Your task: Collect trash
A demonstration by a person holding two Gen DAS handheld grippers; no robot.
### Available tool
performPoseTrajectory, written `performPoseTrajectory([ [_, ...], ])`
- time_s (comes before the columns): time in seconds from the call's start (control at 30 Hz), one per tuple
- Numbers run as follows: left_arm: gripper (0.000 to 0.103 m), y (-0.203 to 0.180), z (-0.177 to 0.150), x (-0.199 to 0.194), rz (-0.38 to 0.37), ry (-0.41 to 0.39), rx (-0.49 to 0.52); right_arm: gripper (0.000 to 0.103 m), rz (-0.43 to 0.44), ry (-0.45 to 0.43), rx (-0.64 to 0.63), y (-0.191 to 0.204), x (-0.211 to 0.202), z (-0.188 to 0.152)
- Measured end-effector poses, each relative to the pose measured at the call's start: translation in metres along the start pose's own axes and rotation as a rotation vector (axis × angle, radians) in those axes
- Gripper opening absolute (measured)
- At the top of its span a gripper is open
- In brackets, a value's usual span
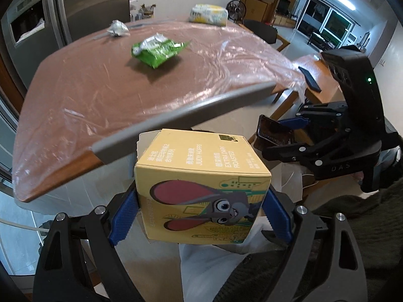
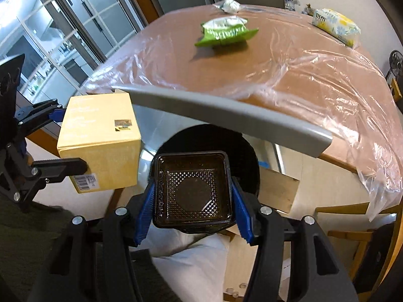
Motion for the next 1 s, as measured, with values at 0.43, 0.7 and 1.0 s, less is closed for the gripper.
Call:
performPoseTrajectory([
  [0.43,0.089,0.012,-0.027,0.056,0.025,0.087,0.017,0.054,-0.075,0.041,0.018,-0.017,0.047,-0.016],
  [0.7,0.089,0.019,-0.036,0.077,0.029,0.114,0.038,0.054,-0.082,0.048,0.037,-0.020,0.062,-0.014],
  [1.0,0.091,0.018,-0.039,0.087,-0.001,0.132,0.057,0.064,-0.065,0.068,0.046,-0.021,0.071,-0.015],
])
Point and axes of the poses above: each gripper's, at about its wrist camera, not at the fingertips, and x roughly the way its jaws point, y to its left, z to its top, the point moved 5 cm from there along x, roughly the way its jaws point, and after that the axes turned 12 degrees about -y, right-handed, at the moved point
